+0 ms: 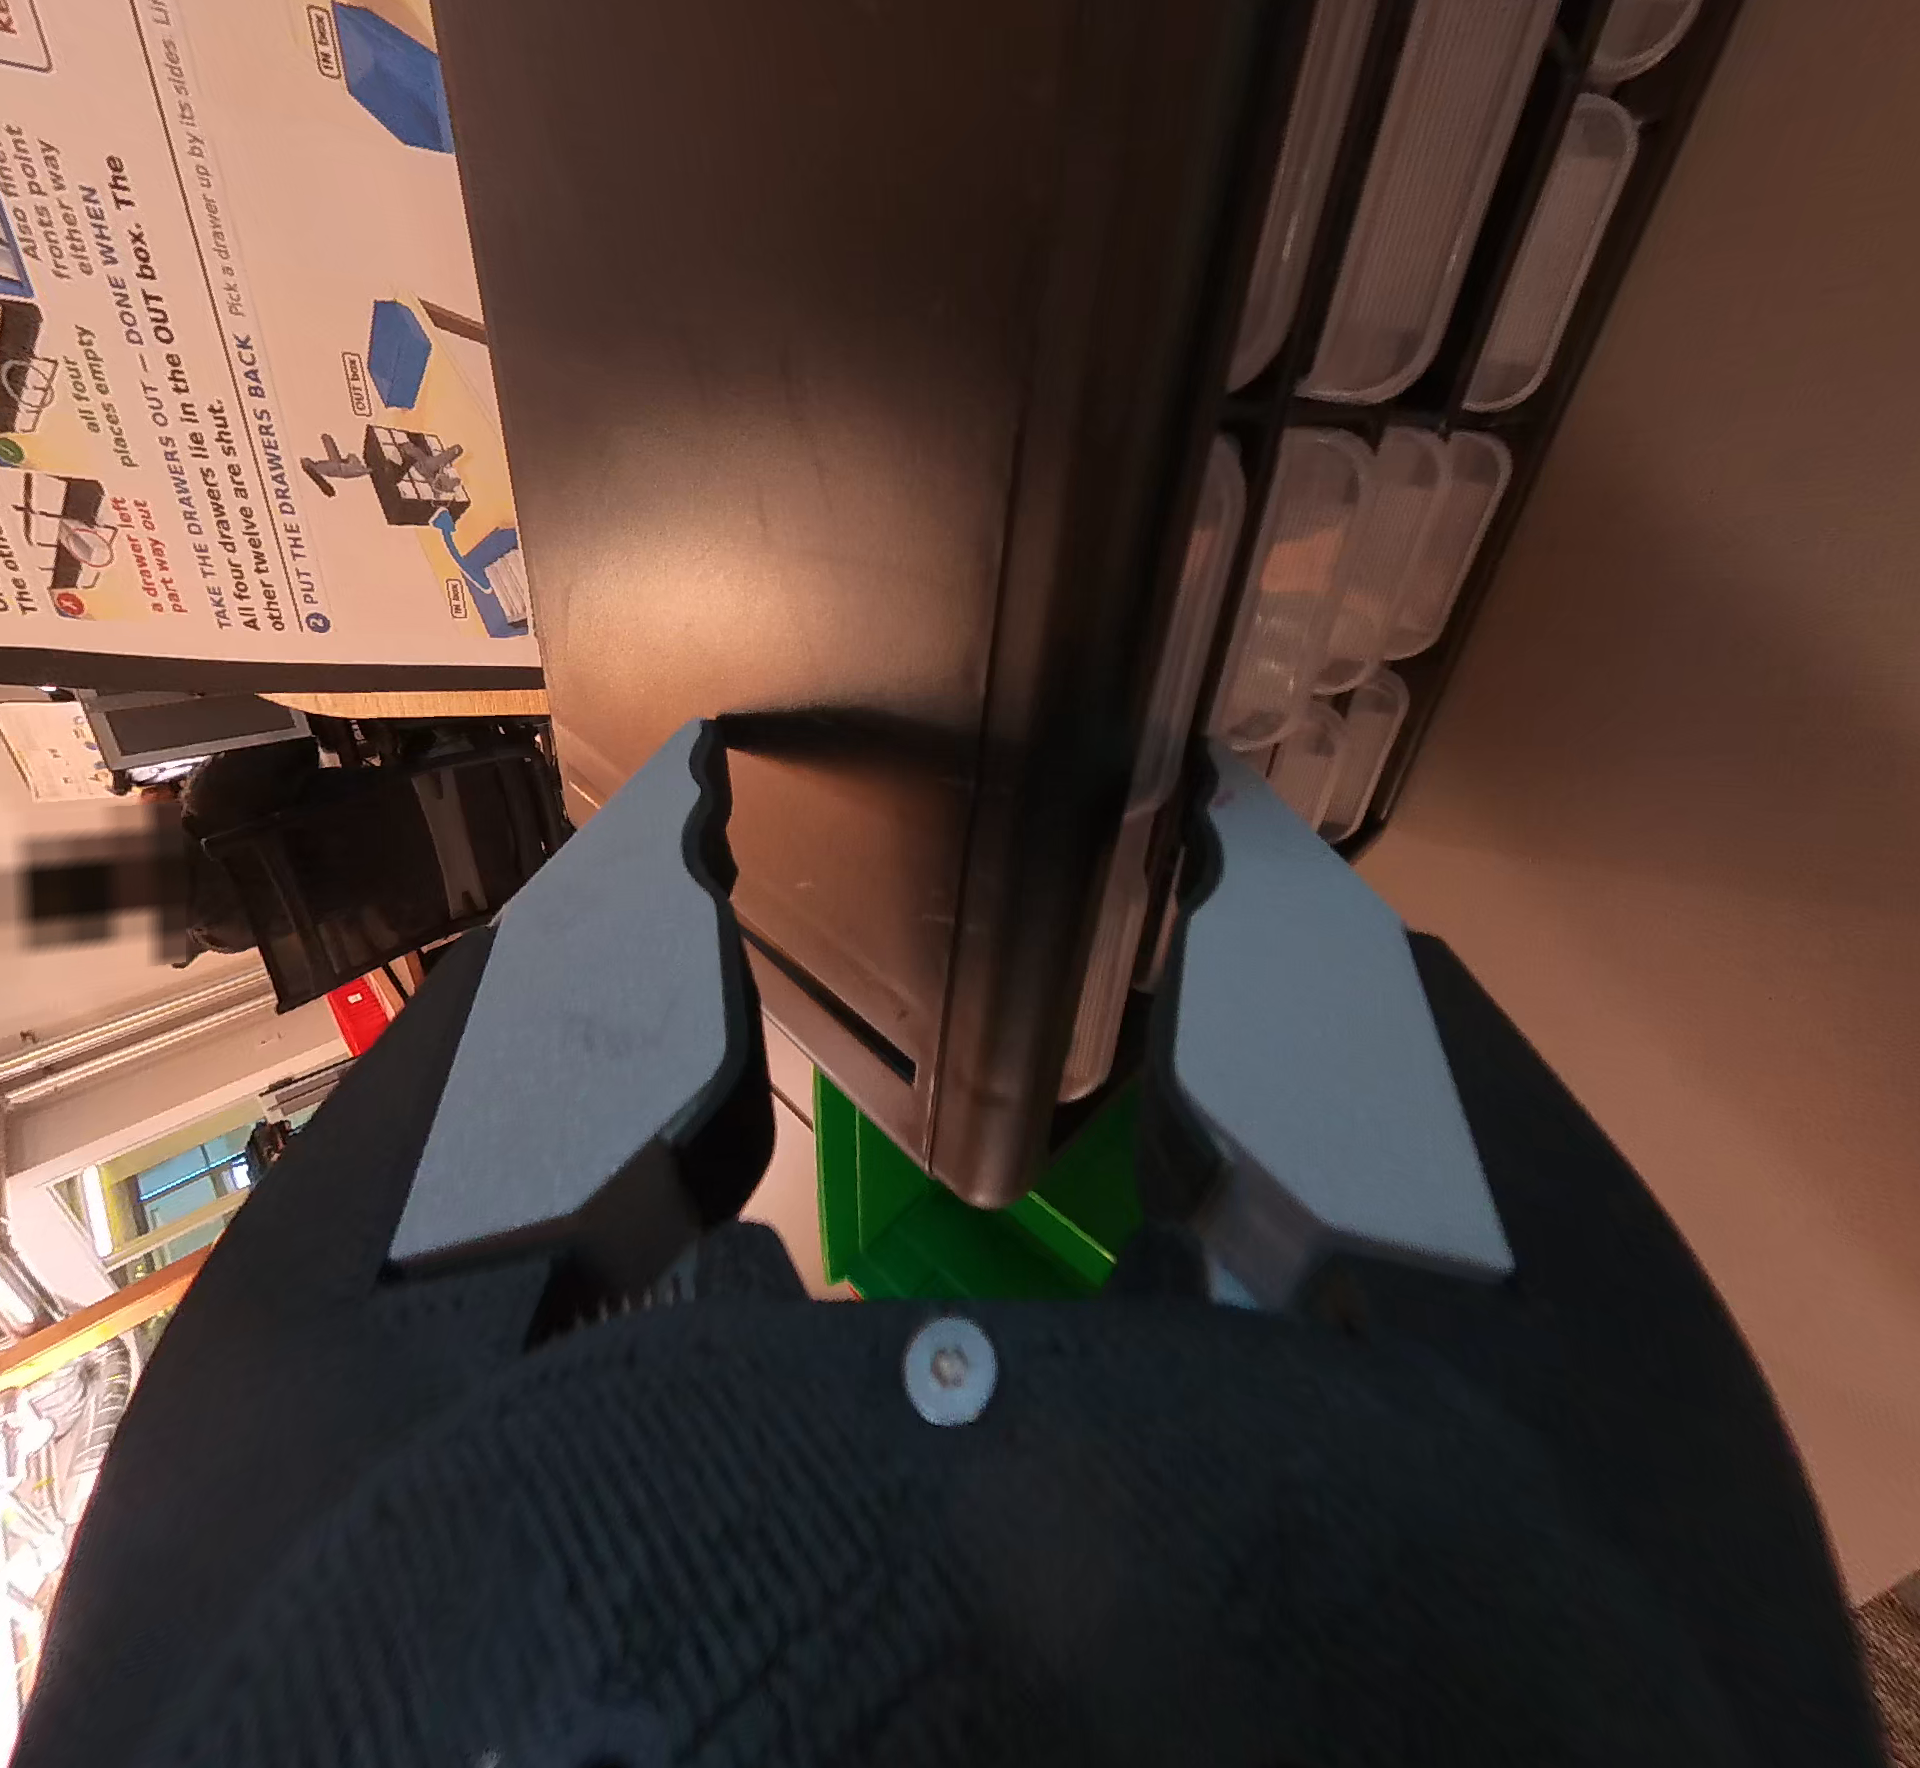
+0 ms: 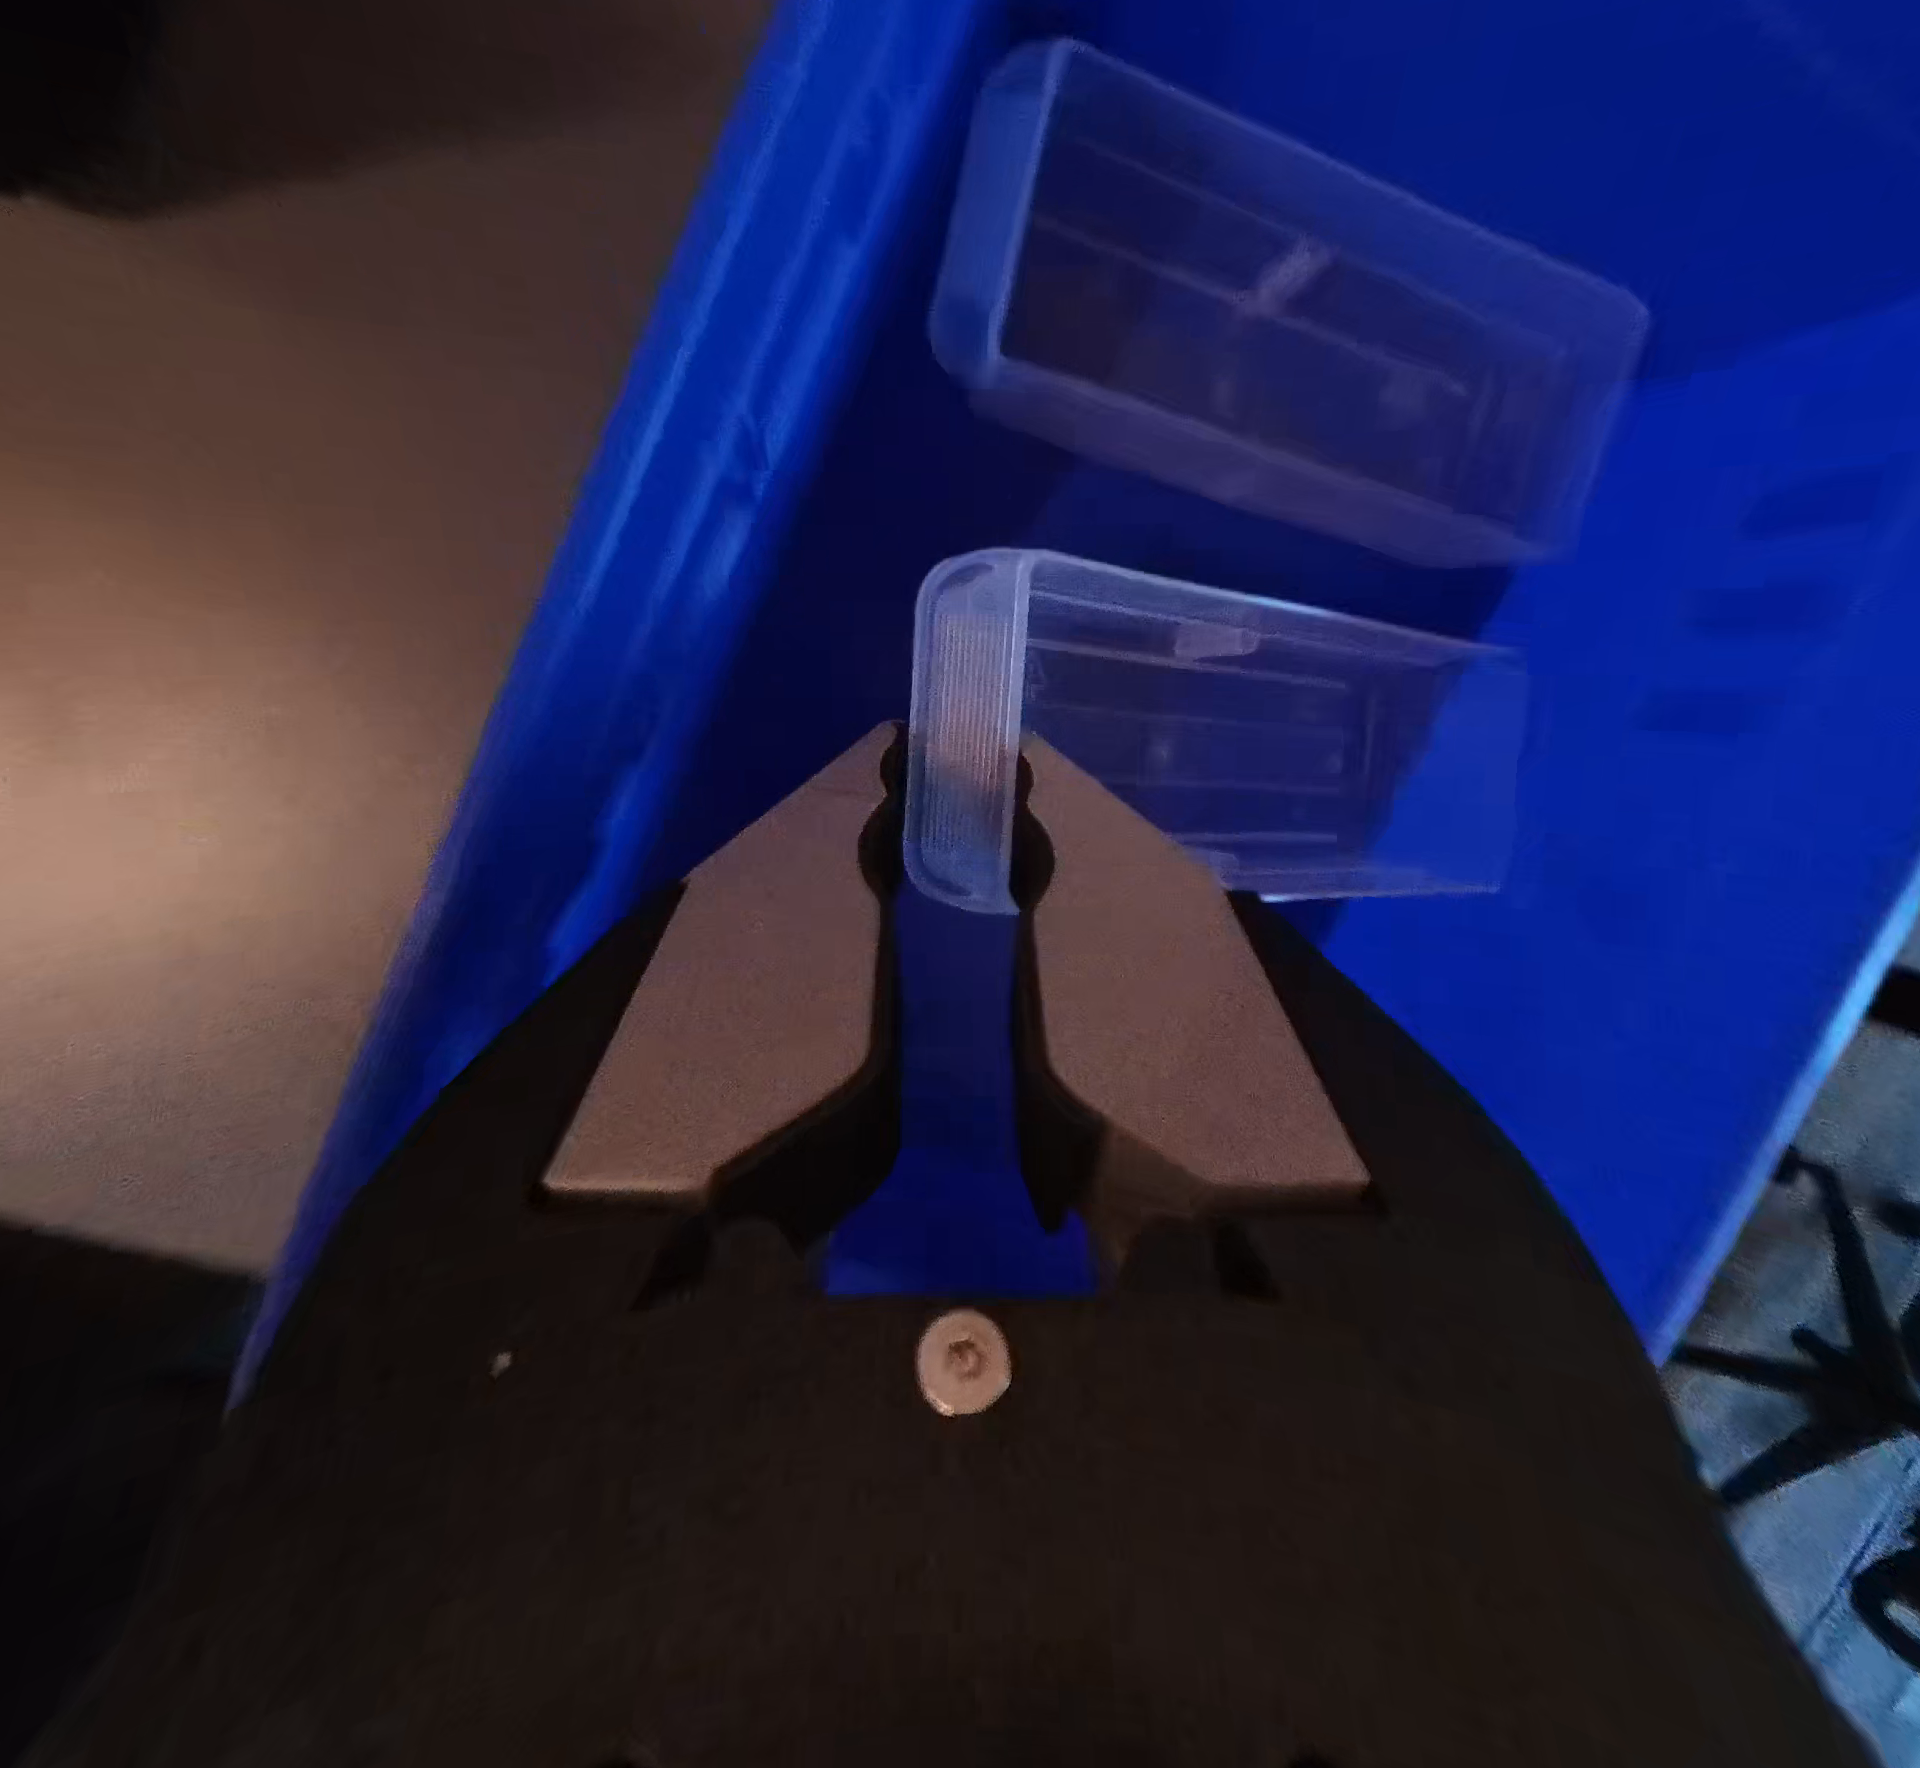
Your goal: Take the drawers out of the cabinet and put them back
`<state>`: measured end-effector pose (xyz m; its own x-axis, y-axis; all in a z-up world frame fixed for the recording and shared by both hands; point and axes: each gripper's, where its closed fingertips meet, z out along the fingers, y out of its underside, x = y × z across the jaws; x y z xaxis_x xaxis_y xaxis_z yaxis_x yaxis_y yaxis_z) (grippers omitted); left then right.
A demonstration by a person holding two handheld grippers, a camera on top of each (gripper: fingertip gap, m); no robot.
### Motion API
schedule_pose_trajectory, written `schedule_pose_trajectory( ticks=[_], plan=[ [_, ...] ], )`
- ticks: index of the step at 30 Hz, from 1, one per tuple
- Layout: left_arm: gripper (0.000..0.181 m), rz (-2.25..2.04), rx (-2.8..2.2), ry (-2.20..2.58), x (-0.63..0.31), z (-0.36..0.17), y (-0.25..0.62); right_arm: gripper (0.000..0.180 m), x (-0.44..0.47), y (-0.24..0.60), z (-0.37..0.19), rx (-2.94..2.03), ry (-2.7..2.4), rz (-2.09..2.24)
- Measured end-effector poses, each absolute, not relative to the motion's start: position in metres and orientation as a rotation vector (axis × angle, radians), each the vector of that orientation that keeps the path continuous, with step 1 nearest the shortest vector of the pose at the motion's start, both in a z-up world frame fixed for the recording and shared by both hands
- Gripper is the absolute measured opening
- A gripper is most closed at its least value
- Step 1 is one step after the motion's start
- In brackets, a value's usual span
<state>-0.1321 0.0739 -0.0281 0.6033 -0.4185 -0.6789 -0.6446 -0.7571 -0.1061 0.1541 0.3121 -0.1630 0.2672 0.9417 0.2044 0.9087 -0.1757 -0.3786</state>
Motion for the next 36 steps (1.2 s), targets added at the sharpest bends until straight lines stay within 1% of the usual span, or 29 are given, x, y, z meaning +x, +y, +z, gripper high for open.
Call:
schedule_pose_trajectory(
  ticks=[2, 3, 4, 5, 7, 11, 14, 17, 19, 20, 22, 24, 25, 28, 31, 35, 36],
  plan=[
    [0.086, 0.933, -2.499, 0.858, -0.132, -0.028, 0.074, 0.015, 0.138, 0.326, -0.175, -2.098, -1.667, 0.049],
    [0.086, 0.937, -2.503, 0.857, -0.132, -0.028, 0.074, 0.024, 0.133, 0.333, -0.178, -2.101, -1.653, 0.02],
    [0.086, 0.94, -2.507, 0.856, -0.132, -0.028, 0.074, 0.042, 0.13, 0.339, -0.179, -2.113, -1.629, 0.005],
    [0.086, 0.943, -2.509, 0.855, -0.132, -0.028, 0.074, 0.051, 0.127, 0.343, -0.177, -2.124, -1.605, 0.011],
    [0.086, 0.944, -2.511, 0.855, -0.132, -0.028, 0.074, 0.062, 0.121, 0.346, -0.161, -2.086, -1.541, 0.054],
    [0.086, 0.935, -2.503, 0.859, -0.132, -0.028, 0.074, 0.063, 0.124, 0.337, -0.108, -1.976, -1.39, 0.198],
    [0.086, 0.923, -2.491, 0.858, -0.132, -0.028, 0.074, 0.062, 0.127, 0.311, -0.063, -1.856, -1.298, 0.345],
    [0.086, 0.917, -2.484, 0.856, -0.132, -0.028, 0.074, 0.06, 0.117, 0.257, -0.018, -1.682, -1.26, 0.581],
    [0.086, 0.918, -2.485, 0.851, -0.132, -0.028, 0.074, 0.058, 0.098, 0.199, -0.003, -1.562, -1.316, 0.833],
    [0.086, 0.92, -2.486, 0.849, -0.132, -0.028, 0.074, 0.056, 0.085, 0.164, -0.003, -1.503, -1.371, 0.981],
    [0.086, 0.925, -2.491, 0.846, -0.132, -0.028, 0.074, 0.058, 0.061, 0.099, -0.019, -1.426, -1.496, 1.204],
    [0.086, 0.931, -2.498, 0.838, -0.132, -0.028, 0.074, 0.047, 0.036, 0.059, -0.049, -1.44, -1.568, 1.298],
    [0.086, 0.936, -2.502, 0.834, -0.132, -0.028, 0.074, 0.046, 0.022, 0.049, -0.063, -1.473, -1.557, 1.339],
    [0.086, 0.953, -2.513, 0.824, -0.132, -0.029, 0.073, 0.045, -0.02, 0.033, -0.088, -1.548, -1.429, 1.56],
    [0.087, 0.966, -2.52, 0.823, -0.132, -0.029, 0.073, 0.051, -0.055, 0.033, -0.104, -1.651, -1.281, 1.765],
    [0.087, 0.984, -2.522, 0.826, -0.132, -0.03, 0.073, 0.048, -0.082, 0.057, -0.117, -1.787, -1.023, 1.906],
    [0.087, 0.984, -2.523, 0.828, -0.132, -0.029, 0.073, 0.042, -0.086, 0.06, -0.115, -1.778, -0.987, 1.944]
  ],
)
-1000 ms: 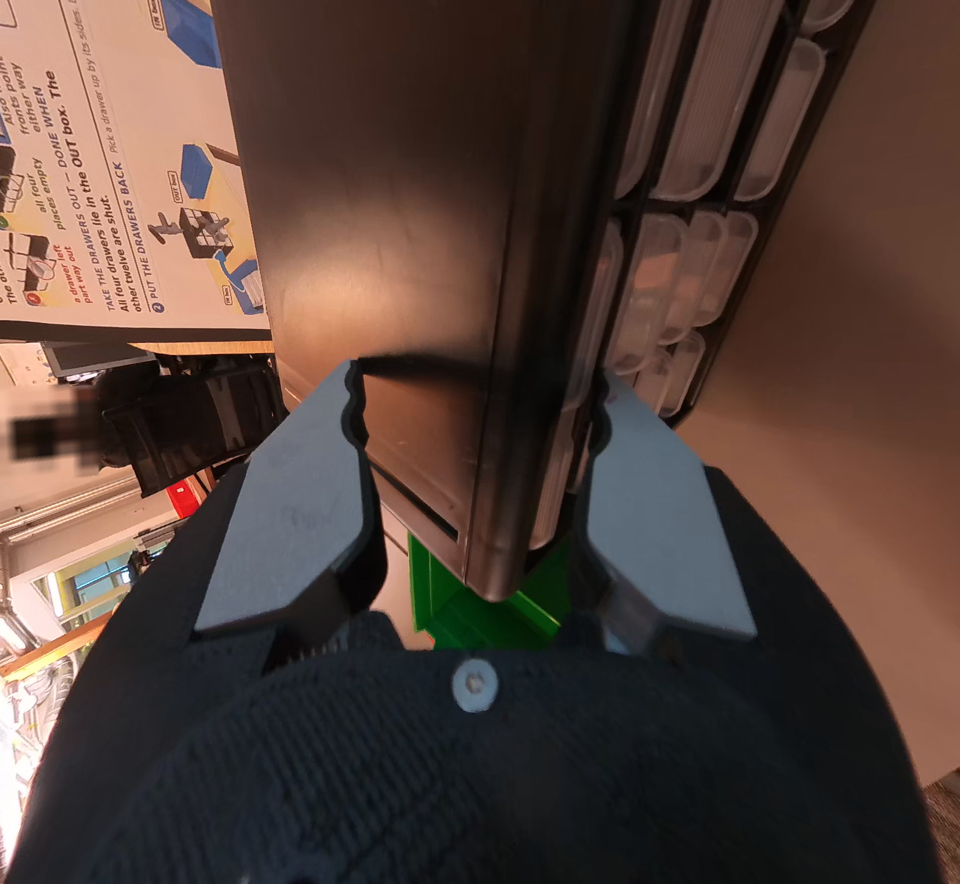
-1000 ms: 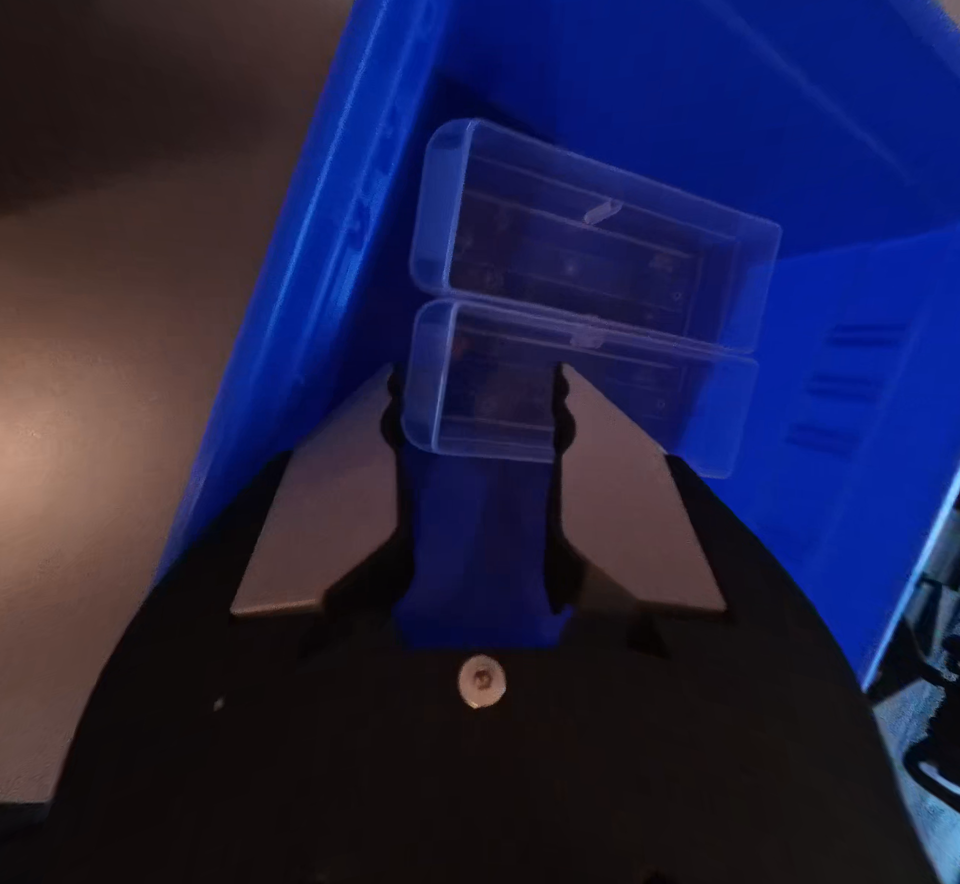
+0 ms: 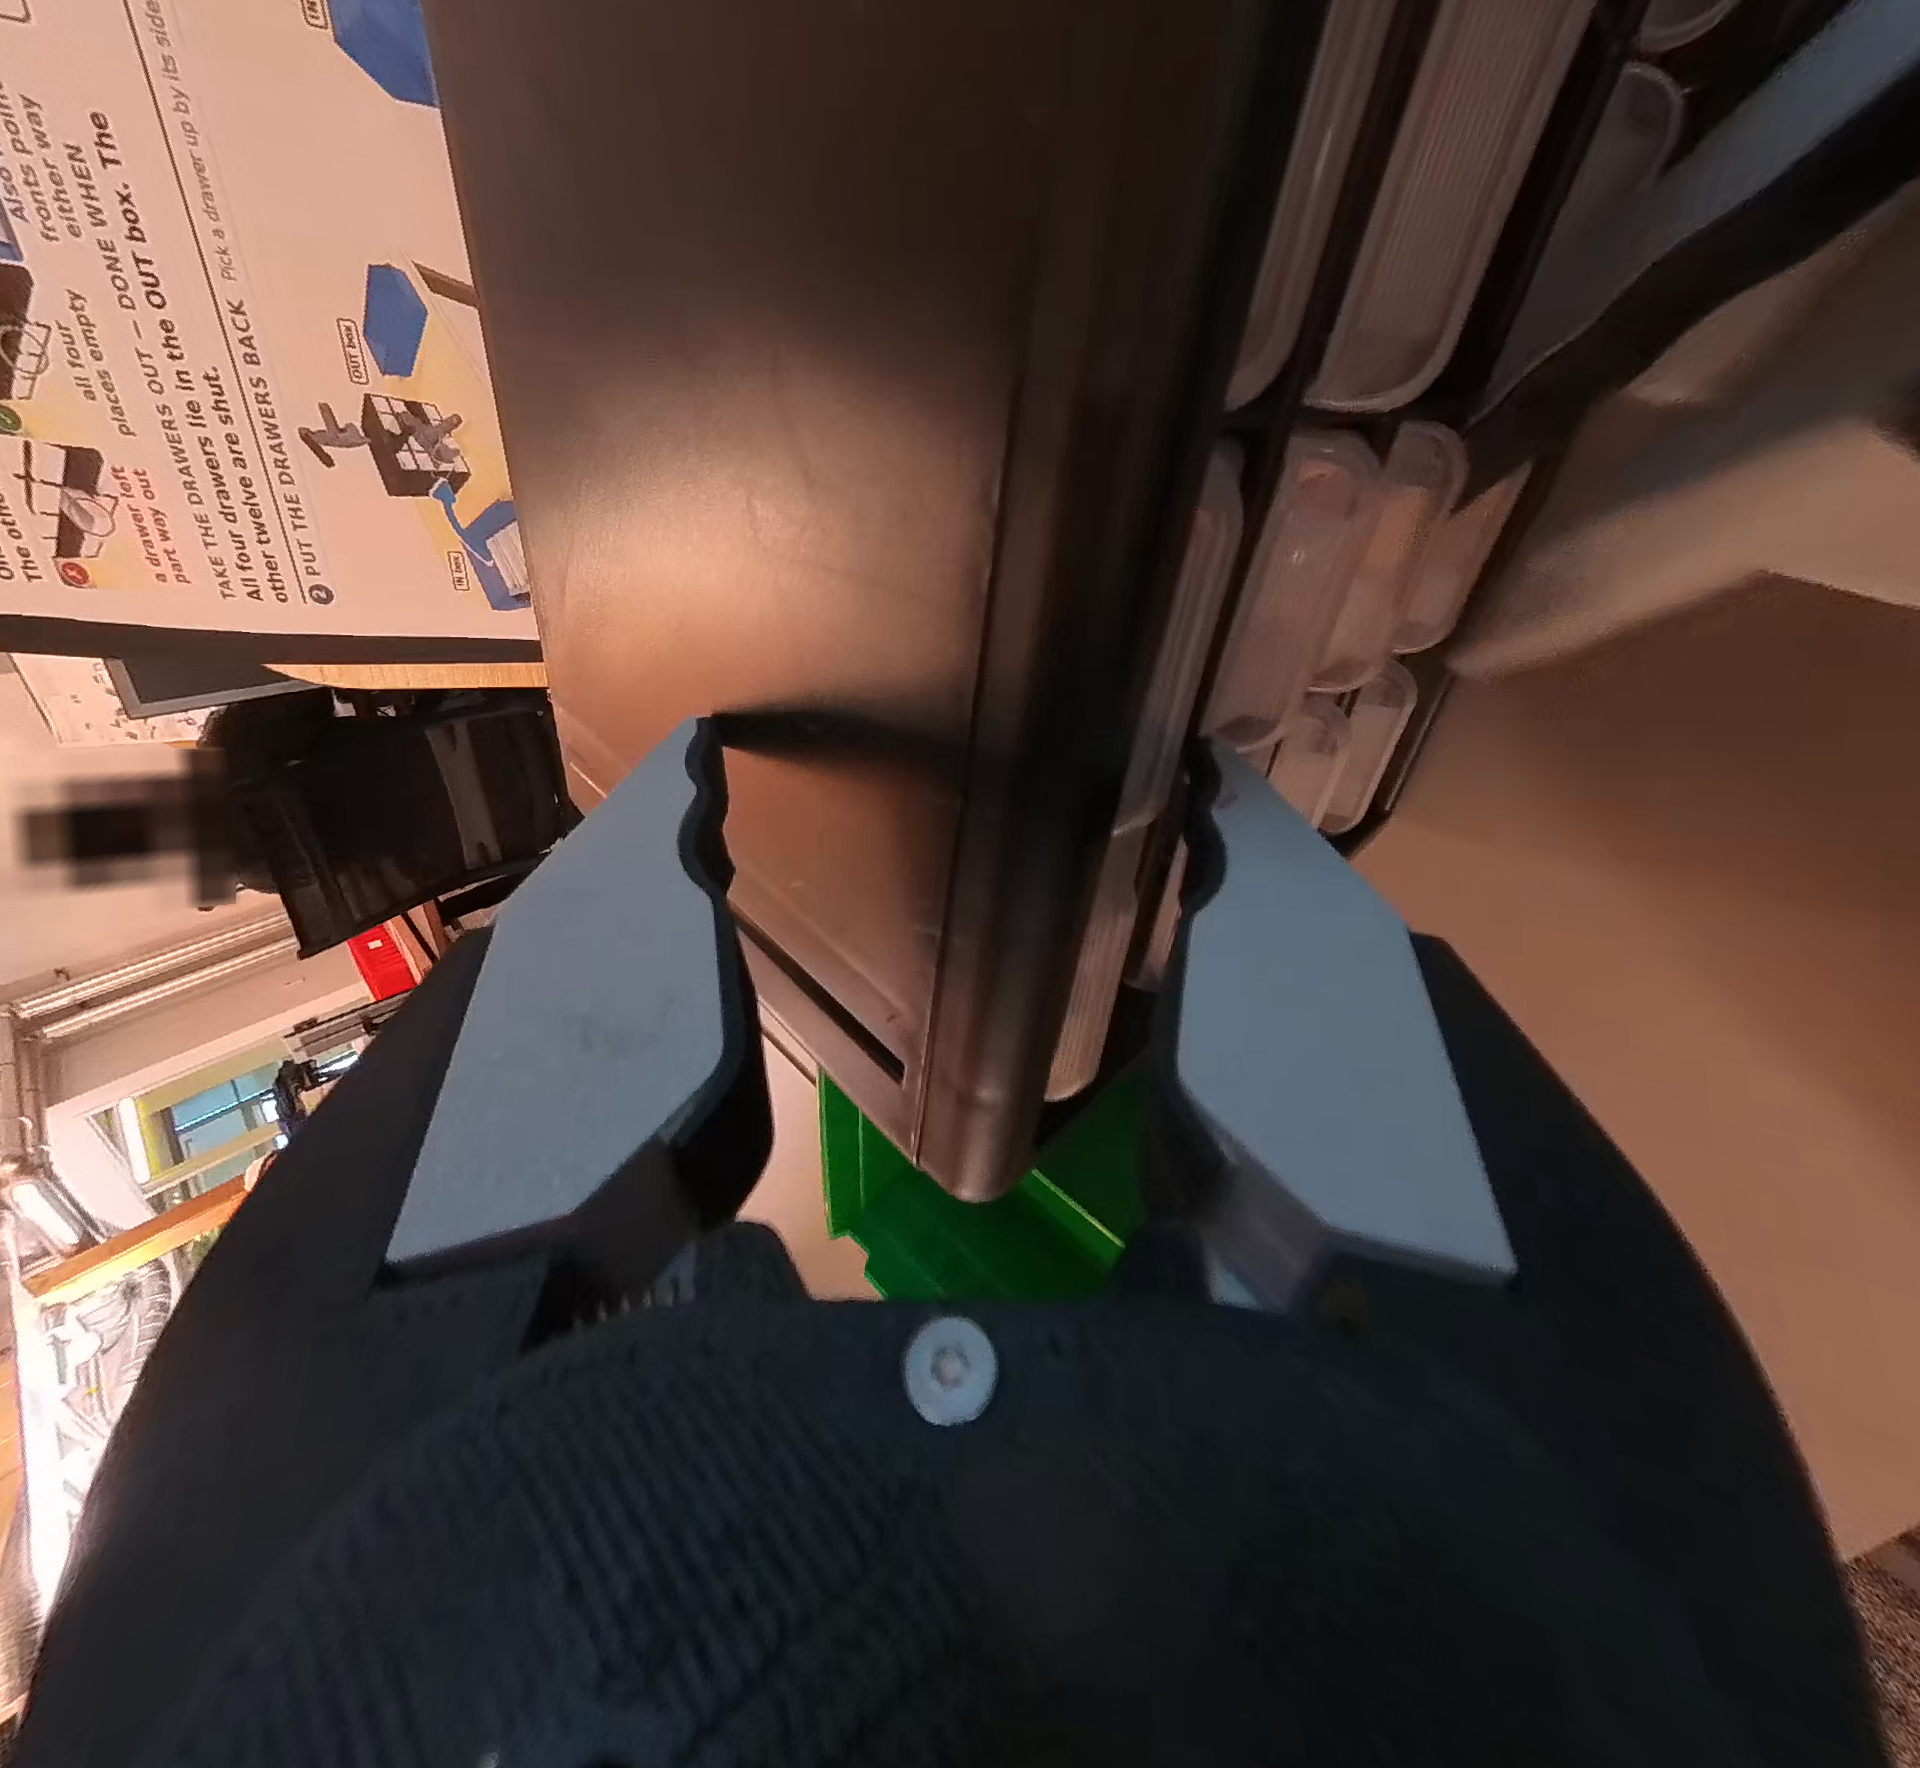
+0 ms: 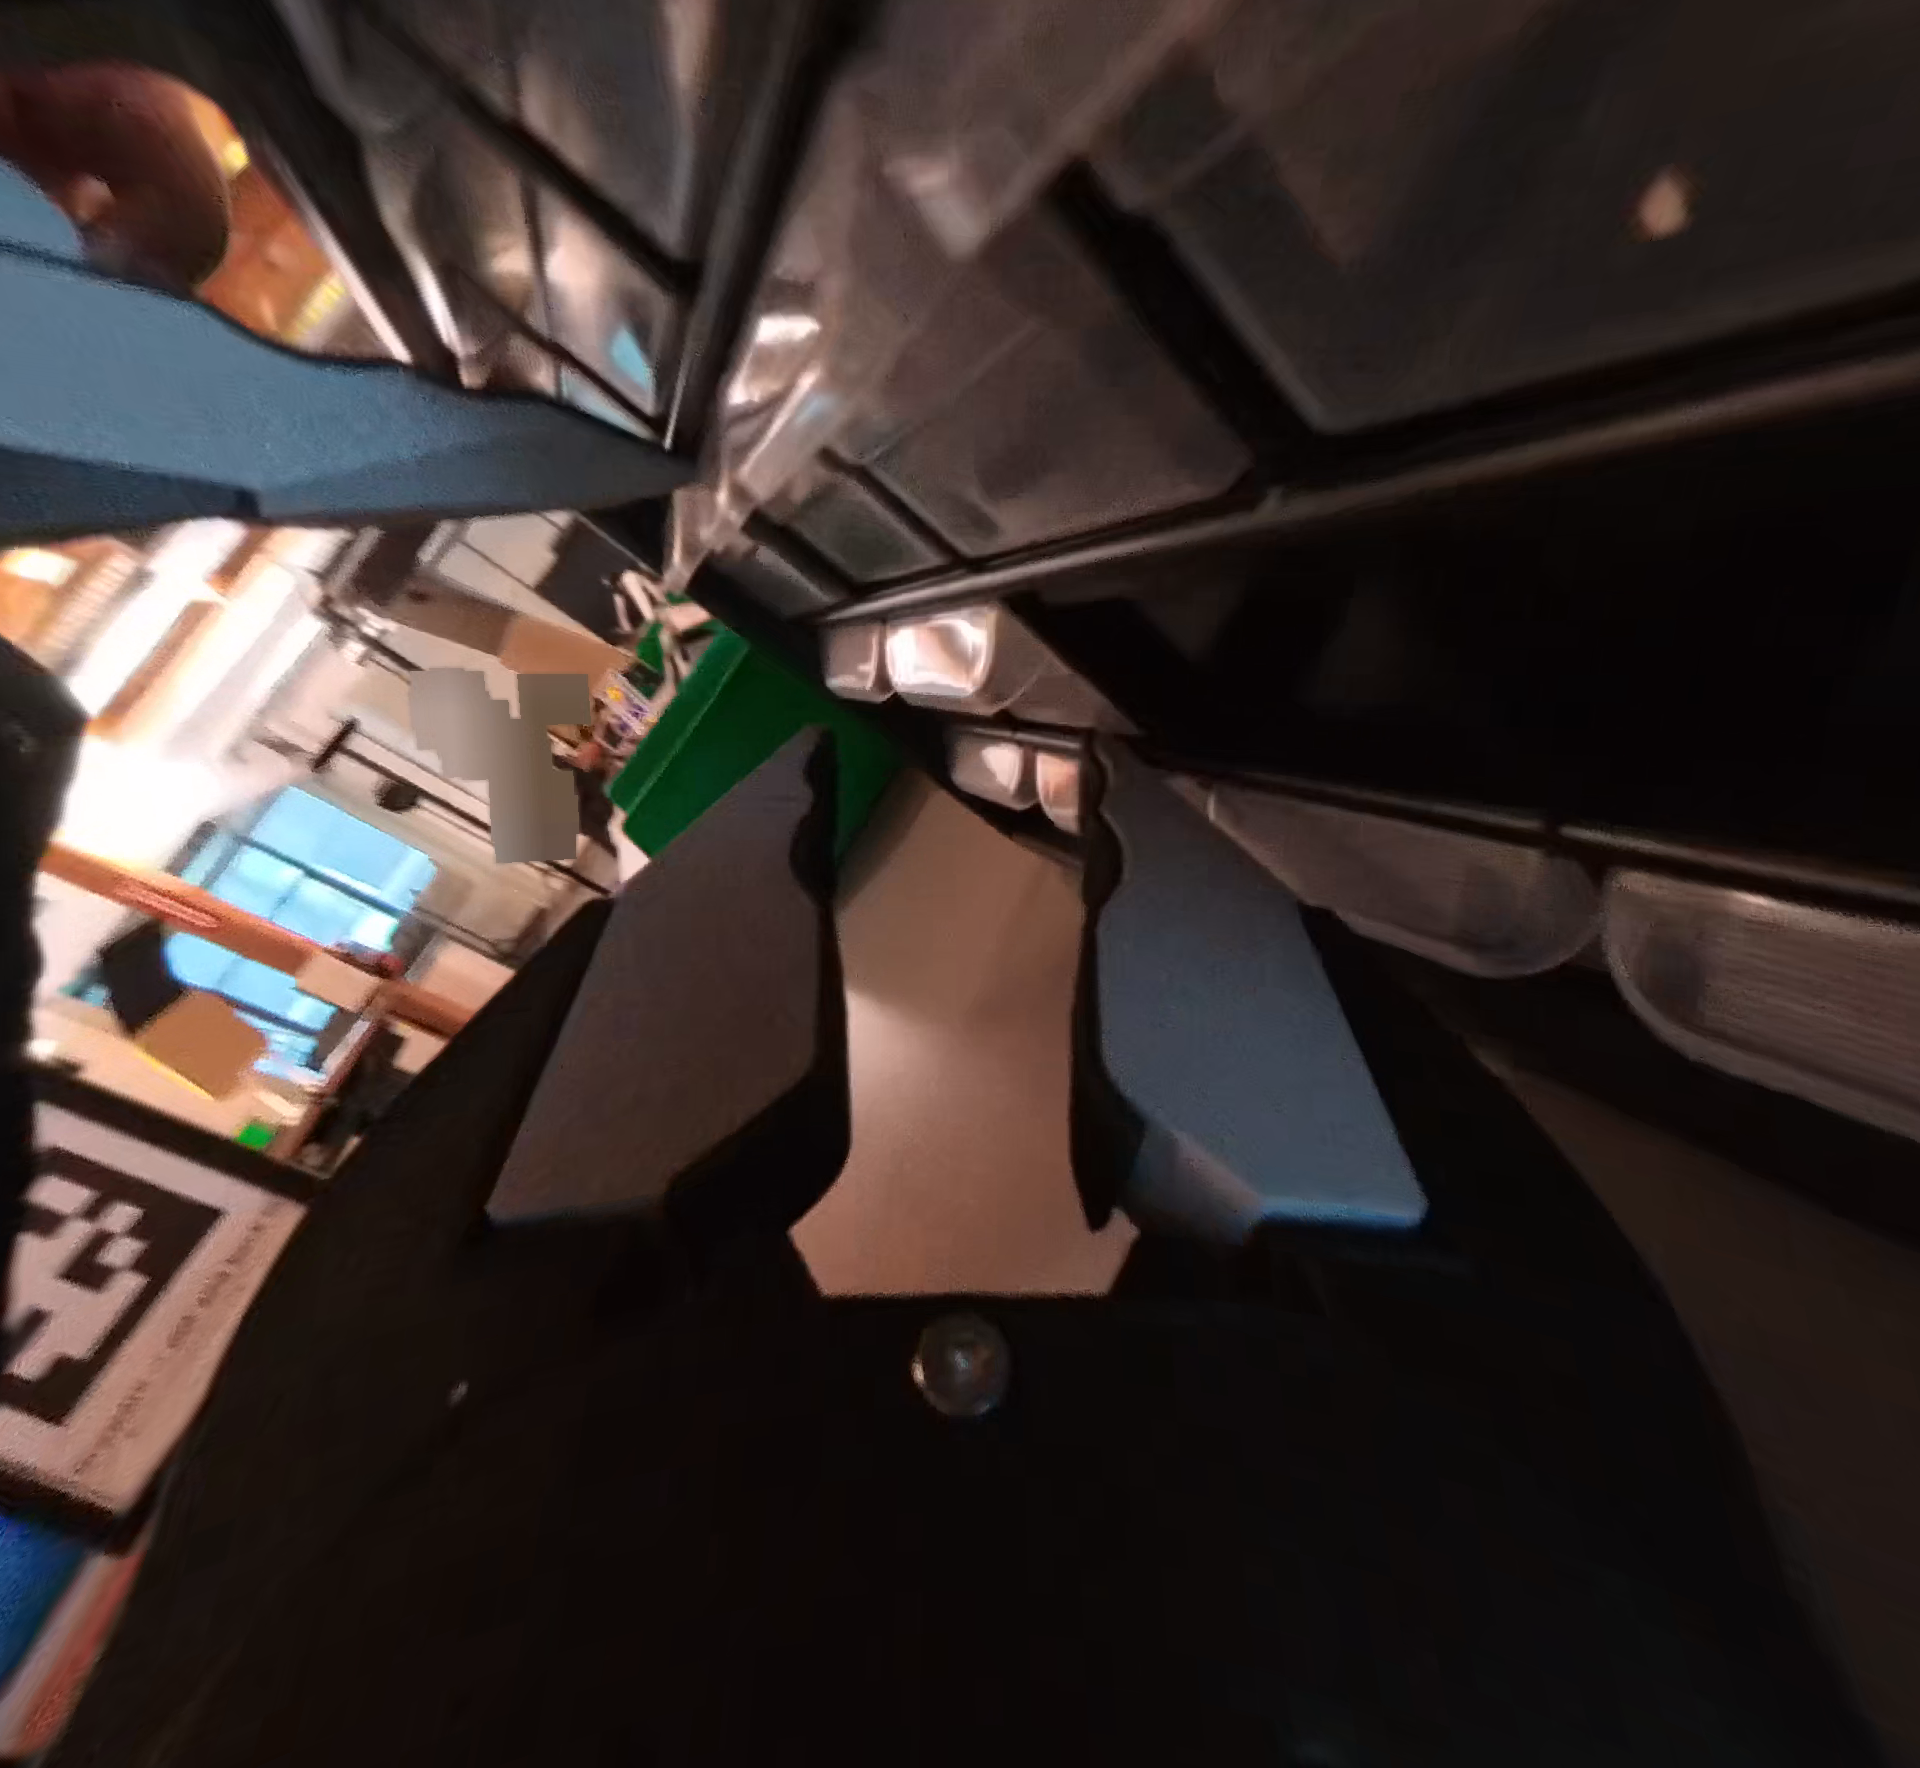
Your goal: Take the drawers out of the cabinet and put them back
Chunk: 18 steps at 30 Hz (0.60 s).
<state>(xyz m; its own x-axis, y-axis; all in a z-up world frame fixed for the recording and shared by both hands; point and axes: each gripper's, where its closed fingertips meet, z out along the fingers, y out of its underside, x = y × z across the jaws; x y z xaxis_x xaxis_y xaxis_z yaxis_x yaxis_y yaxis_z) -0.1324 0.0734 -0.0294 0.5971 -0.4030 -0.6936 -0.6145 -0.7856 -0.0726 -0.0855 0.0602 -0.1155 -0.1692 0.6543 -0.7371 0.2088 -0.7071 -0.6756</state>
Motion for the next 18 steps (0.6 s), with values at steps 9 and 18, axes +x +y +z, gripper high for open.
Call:
schedule_pose_trajectory(
  ticks=[9, 18],
  plan=[
    [0.087, 0.983, -2.521, 0.833, -0.133, -0.03, 0.074, 0.006, -0.077, 0.053, -0.111, -1.721, -0.95, 2.047],
    [0.087, 0.979, -2.518, 0.836, -0.133, -0.03, 0.074, 0.042, -0.026, 0.024, -0.125, -1.66, -1.371, 1.588]
  ],
)
